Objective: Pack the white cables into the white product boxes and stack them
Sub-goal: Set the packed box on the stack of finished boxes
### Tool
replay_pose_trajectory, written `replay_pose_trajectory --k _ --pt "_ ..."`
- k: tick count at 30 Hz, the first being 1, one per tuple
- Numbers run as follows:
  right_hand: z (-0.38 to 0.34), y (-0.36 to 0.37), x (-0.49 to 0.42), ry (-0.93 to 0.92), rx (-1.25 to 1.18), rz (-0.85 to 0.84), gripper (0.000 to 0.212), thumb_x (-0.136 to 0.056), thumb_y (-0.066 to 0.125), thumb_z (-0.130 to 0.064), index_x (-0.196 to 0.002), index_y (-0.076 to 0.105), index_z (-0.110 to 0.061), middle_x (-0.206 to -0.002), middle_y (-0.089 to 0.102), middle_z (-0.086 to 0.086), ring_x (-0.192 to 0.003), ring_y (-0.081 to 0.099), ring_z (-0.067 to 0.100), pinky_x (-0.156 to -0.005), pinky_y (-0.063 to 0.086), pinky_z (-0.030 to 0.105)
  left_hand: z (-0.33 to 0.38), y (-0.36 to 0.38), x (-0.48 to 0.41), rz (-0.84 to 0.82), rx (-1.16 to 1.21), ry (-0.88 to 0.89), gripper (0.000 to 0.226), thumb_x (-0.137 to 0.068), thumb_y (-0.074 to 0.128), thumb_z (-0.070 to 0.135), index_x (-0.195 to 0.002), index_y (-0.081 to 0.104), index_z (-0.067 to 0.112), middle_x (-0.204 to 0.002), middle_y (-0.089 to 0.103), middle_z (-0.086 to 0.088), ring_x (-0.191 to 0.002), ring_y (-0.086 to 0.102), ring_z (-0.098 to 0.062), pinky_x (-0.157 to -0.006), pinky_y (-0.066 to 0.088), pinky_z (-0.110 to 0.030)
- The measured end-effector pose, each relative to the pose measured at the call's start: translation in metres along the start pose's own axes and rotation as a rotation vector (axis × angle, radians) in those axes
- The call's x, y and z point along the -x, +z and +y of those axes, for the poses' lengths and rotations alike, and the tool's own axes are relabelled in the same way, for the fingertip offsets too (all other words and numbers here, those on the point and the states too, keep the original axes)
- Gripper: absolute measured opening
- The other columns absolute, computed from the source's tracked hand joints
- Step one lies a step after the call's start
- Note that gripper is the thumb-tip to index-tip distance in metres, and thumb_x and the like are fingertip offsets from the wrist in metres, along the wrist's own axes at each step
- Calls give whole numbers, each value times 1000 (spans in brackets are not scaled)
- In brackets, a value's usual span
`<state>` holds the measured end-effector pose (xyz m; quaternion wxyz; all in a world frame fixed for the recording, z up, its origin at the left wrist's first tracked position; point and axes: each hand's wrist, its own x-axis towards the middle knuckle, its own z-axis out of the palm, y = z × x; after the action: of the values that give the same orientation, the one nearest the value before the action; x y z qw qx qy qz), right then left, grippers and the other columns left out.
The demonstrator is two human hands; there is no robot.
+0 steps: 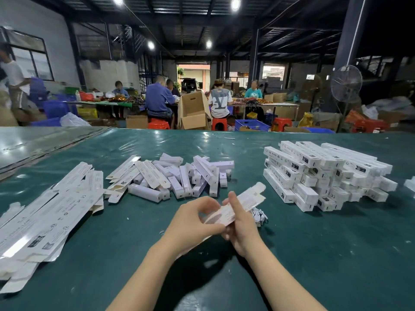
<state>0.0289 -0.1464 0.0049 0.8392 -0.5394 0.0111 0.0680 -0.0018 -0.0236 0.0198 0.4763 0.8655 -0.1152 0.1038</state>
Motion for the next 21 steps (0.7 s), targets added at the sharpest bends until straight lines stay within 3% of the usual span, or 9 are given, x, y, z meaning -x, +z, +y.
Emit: replay_pose_trajectory --k 3,9,12,16,21 --pt "-7 -8 -3 -55 -112 172 30 -82 60 -40 -71 52 -14 -40 52 -5 -29 45 8 -31 27 11 -10 -8 3 -37 -43 -34 26 -53 70 40 -78 62 43 -90 66 19 -81 57 10 -69 42 -9" --pt "-6 -13 -7 -44 -208 266 35 -81 62 -45 -68 49 -15 -48 52 -5 -48 55 11 -41 46 17 -11 4 7 1 -70 74 22 -58 68 37 -77 61 46 -81 71 17 -74 64 1 -71 48 -16" --pt "-8 -15 -8 -22 -207 142 31 -74 62 -45 -80 57 -15 -61 53 0 -56 53 15 -49 46 22 -13 6 6 55 -23 81 17 -62 66 38 -78 61 41 -75 70 19 -65 62 -3 -64 47 -15" --pt "-5 -11 -7 -27 -176 -51 46 -54 63 -42 -90 56 -15 -66 59 3 -55 57 15 -57 40 28 -17 6 4 74 63 52 17 -62 66 40 -76 57 35 -70 69 15 -55 51 -6 -57 40 -16" --pt "-5 -12 -8 -58 -134 -8 24 -67 66 -29 -80 53 -13 -64 59 2 -51 55 14 -53 46 26 -15 9 4 3 18 32 13 -63 64 44 -73 56 39 -71 67 17 -50 51 -1 -50 45 -17"
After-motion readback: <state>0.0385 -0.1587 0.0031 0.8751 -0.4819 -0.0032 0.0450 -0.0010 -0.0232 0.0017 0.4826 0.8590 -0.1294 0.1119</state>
